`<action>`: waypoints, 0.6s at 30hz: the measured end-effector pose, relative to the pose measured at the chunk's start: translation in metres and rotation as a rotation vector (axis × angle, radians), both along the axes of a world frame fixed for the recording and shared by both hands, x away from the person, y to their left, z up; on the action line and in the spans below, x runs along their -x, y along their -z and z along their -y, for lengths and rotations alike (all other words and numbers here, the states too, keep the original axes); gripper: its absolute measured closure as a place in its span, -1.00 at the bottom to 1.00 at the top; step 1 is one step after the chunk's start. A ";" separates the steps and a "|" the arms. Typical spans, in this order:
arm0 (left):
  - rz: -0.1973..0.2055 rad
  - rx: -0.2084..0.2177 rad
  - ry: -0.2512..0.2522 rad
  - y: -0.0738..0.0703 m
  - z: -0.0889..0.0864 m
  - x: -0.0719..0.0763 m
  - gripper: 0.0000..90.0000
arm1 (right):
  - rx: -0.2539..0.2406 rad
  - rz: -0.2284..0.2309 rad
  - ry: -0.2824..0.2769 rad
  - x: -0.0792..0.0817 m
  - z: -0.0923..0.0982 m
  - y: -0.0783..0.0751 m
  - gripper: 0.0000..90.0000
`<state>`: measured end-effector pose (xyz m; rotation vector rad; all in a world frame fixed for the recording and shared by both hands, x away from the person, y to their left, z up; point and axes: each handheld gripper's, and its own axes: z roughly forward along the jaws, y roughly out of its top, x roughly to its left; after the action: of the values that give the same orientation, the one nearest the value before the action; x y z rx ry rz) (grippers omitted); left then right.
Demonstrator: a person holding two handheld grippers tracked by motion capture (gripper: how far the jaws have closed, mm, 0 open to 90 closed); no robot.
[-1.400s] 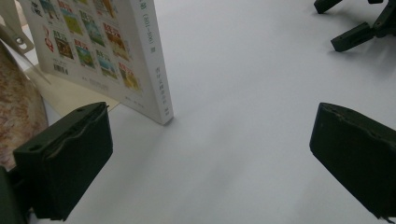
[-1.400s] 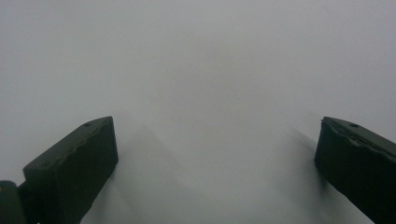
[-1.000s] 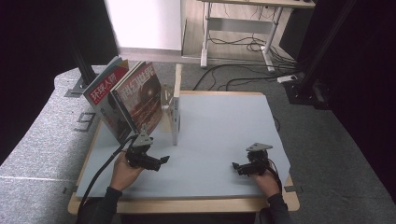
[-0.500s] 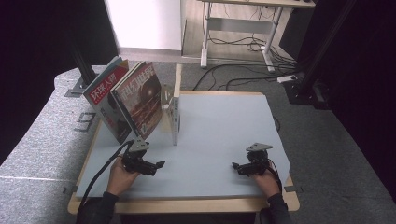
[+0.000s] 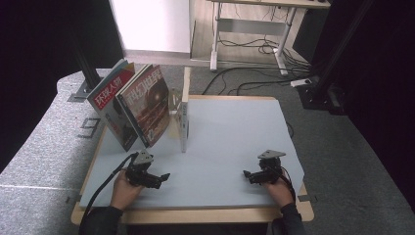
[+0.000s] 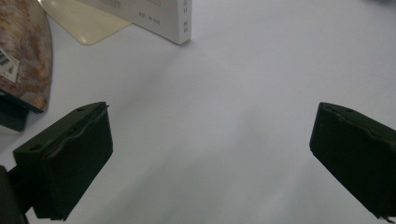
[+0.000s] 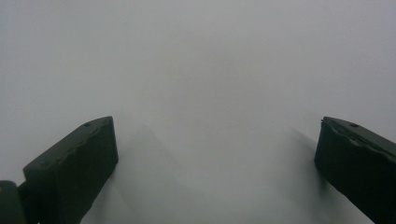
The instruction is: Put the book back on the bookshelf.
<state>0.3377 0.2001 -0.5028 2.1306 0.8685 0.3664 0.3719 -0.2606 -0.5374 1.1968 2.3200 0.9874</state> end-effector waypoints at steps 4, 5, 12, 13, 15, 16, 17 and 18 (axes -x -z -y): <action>-0.015 -0.006 0.005 0.006 0.002 0.000 -1.00 | 0.000 0.000 0.000 0.000 0.000 0.000 -1.00; -0.020 -0.012 0.007 0.008 0.002 0.000 -1.00 | 0.000 0.000 0.000 0.000 0.000 0.000 -1.00; -0.069 -0.056 0.031 0.023 0.011 -0.002 -1.00 | -0.001 0.000 0.000 0.000 0.000 0.000 -1.00; -0.092 -0.073 0.037 0.025 0.013 -0.003 -1.00 | -0.002 -0.001 0.001 0.000 0.000 0.000 -1.00; -0.100 -0.085 0.037 0.025 0.014 -0.004 -1.00 | 0.000 0.000 0.000 0.000 0.000 0.000 -1.00; -0.099 -0.088 0.037 0.025 0.014 -0.004 -1.00 | 0.000 0.000 0.000 0.000 0.000 0.000 -1.00; -0.098 -0.089 0.037 0.026 0.014 -0.004 -1.00 | 0.000 0.000 0.000 0.000 0.000 0.000 -1.00; -0.095 -0.097 0.036 0.026 0.015 -0.003 -1.00 | -0.002 -0.001 0.001 0.000 0.000 0.000 -1.00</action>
<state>0.3409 0.1849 -0.5284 2.2652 0.8808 0.2967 0.3719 -0.2605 -0.5374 1.1991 2.3193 0.9889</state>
